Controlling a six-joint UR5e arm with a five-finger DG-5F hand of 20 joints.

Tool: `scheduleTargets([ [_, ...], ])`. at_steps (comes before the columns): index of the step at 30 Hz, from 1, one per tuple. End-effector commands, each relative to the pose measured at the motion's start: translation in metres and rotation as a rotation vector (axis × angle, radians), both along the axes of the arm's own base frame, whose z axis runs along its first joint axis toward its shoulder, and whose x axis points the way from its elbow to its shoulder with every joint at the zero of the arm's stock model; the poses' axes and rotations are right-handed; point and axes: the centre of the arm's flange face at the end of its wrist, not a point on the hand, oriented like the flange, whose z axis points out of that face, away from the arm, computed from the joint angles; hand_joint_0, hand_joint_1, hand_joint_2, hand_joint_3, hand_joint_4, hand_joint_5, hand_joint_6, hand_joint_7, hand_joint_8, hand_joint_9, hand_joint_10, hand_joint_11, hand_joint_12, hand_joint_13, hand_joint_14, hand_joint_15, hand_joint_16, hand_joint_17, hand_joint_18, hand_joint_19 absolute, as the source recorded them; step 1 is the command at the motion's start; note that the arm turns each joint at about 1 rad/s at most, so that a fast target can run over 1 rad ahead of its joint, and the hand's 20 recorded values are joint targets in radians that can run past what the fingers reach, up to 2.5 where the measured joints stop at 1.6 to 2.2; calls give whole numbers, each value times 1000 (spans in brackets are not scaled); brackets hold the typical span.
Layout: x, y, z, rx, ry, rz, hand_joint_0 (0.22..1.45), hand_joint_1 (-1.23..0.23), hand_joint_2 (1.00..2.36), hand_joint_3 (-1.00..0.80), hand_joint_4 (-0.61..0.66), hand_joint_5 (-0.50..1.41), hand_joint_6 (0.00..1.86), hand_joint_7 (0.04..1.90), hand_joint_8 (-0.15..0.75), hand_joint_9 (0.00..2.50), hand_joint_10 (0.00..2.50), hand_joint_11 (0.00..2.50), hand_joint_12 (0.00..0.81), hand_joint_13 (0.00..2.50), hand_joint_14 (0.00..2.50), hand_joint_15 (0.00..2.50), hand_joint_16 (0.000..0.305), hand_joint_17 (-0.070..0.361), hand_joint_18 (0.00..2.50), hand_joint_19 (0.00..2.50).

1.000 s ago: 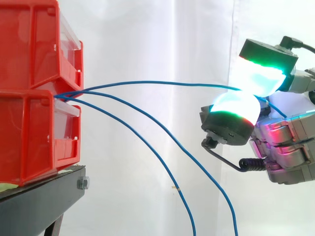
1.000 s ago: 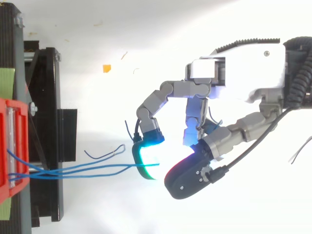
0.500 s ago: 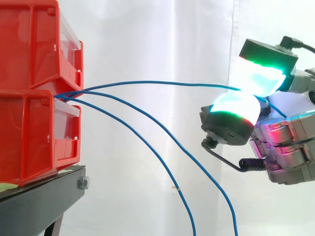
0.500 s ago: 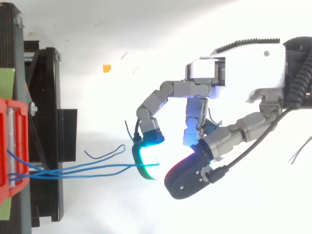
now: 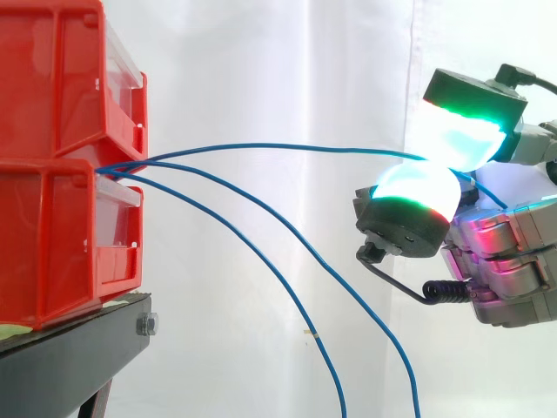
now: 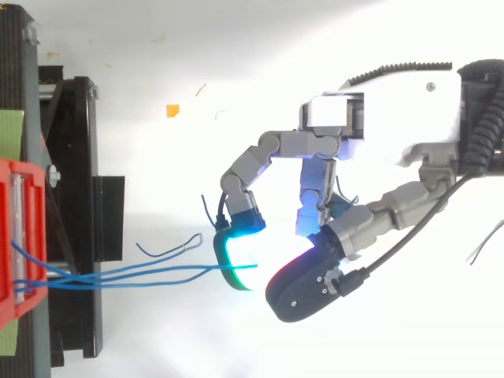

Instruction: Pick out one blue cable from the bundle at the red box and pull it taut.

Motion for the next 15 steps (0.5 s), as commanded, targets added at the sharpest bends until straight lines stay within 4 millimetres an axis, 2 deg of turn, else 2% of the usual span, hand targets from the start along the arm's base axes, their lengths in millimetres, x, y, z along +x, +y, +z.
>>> scheduleTargets([
  [1,0,0,0,0,0,1,585,-778,1014,-38,-165,-53,844,1117,277,1446,25,1059,295,1466,13,1441,46,103,1315,1234],
  [15,0,0,0,0,0,-1,586,-779,1014,-42,-165,-53,844,1118,276,1442,25,1044,288,1462,13,1436,46,103,1303,1229],
])
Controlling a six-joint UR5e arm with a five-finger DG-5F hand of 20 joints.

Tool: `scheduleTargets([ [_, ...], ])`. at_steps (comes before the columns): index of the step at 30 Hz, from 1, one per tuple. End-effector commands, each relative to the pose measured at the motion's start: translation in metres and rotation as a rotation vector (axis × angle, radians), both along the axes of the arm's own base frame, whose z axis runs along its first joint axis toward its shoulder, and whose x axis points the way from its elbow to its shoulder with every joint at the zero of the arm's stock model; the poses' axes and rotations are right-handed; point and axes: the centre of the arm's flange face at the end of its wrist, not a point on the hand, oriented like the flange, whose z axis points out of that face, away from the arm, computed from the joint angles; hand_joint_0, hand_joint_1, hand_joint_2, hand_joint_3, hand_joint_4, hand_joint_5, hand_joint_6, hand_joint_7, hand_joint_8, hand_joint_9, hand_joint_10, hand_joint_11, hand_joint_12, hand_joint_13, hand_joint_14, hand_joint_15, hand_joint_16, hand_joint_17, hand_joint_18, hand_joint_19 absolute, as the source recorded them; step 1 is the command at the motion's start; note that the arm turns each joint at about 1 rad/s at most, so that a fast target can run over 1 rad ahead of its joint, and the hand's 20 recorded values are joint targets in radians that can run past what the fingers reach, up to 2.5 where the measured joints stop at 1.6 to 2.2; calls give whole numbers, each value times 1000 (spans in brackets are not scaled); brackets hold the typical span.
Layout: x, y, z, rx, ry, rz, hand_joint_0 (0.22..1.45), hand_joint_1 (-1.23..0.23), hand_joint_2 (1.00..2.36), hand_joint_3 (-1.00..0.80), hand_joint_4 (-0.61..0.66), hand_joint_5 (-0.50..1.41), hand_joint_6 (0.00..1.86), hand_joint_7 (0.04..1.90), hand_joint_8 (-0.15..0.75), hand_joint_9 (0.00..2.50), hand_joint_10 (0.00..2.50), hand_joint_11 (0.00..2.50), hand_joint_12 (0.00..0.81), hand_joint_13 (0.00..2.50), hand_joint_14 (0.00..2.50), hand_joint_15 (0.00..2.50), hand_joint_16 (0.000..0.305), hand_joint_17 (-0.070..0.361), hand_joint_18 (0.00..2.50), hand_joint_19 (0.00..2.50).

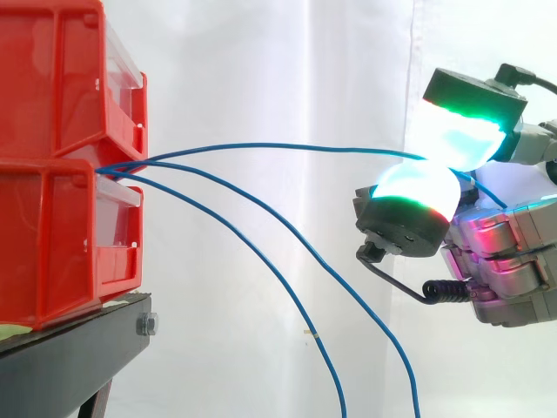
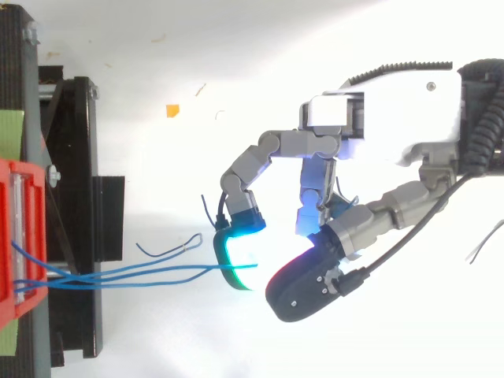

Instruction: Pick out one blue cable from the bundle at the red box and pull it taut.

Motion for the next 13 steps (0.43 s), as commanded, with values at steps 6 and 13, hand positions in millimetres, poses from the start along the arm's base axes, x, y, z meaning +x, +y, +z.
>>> scheduleTargets([
  [6,0,0,0,0,0,0,585,-778,1014,-41,-168,-53,843,1121,272,1443,25,1043,285,1458,13,1433,46,104,1300,1221],
  [13,0,0,0,0,0,0,584,-778,1014,-43,-166,-54,844,1119,271,1442,24,1032,287,1457,13,1443,46,103,1290,1202],
])
